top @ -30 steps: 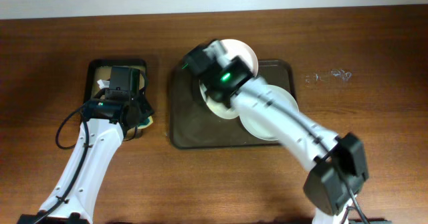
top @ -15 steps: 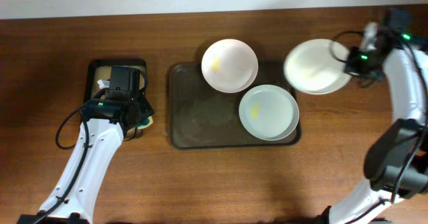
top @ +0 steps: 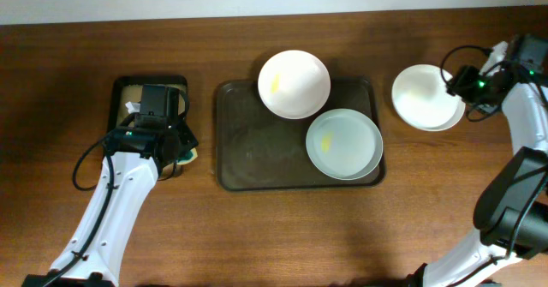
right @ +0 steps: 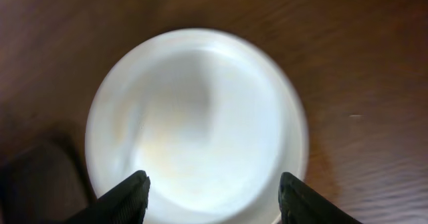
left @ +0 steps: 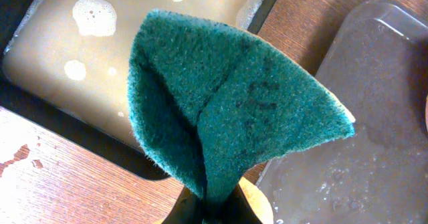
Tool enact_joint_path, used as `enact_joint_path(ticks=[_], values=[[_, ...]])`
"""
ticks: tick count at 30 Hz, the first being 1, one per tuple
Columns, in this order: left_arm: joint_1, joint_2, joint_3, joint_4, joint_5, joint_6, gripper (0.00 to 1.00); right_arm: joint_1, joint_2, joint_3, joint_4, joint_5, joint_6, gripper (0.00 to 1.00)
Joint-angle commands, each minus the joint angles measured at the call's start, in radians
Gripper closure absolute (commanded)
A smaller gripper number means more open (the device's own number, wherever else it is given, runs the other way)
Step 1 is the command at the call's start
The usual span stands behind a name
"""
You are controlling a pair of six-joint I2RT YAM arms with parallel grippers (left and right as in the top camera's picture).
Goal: Clean dirty plates on tray and stack at the side
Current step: 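Place the white plate on the table right of the tray, then carry the sponge with the left gripper onto the pink plate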
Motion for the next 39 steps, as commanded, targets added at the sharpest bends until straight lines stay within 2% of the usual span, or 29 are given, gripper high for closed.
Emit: enact_joint_path(ticks=[1,4,5,6,7,9,14,19,24,26,30,35,36,39], values=[[0.006,-0.010,0.012,0.006,0.008,-0.006,1.00,0.108,-0.002,-0.005,0.022,-0.121,-0.022,0.37],[0.006,-0.010,0.012,0.006,0.018,-0.006,1.00,0.290,0.006,-0.005,0.095,-0.128,-0.021,0.35],[0.006,-0.010,0.012,0.006,0.022,-0.006,1.00,0.341,0.012,-0.006,0.121,-0.099,-0.018,0.30],[0.006,-0.010,0.012,0.006,0.025,-0.006,1.00,0.402,0.024,-0.006,0.154,-0.039,0.003,0.16],[0.006,-0.010,0.012,0.006,0.026,-0.006,1.00,0.464,0.049,-0.006,0.194,0.027,0.056,0.12],[0.006,-0.010,0.012,0.006,0.026,-0.006,1.00,0.530,0.095,-0.006,0.250,0.071,0.113,0.12],[0.006,-0.010,0.012,0.005,0.026,-0.006,1.00,0.603,0.220,-0.005,0.346,0.121,0.185,0.20],[0.006,-0.010,0.012,0.006,0.026,-0.006,1.00,0.641,0.256,-0.005,0.365,0.120,0.184,0.52],[0.006,-0.010,0.012,0.020,0.026,-0.006,1.00,0.686,0.256,-0.005,0.347,0.094,0.180,0.91],[0.006,-0.010,0.012,0.021,0.026,-0.006,1.00,0.713,0.252,-0.005,0.333,0.049,0.169,0.96],[0.005,-0.006,0.012,0.021,0.027,-0.006,1.00,0.762,0.223,-0.002,0.285,-0.013,0.170,0.96],[-0.026,-0.005,0.012,0.043,0.043,0.021,1.00,0.811,0.207,0.019,0.073,-0.008,0.192,0.96],[-0.036,-0.005,0.012,0.055,0.045,0.021,1.00,0.814,0.207,0.019,0.032,-0.009,0.192,0.93],[-0.059,-0.005,0.012,0.071,0.045,0.020,1.00,0.816,0.207,0.019,0.023,-0.002,0.188,0.74]])
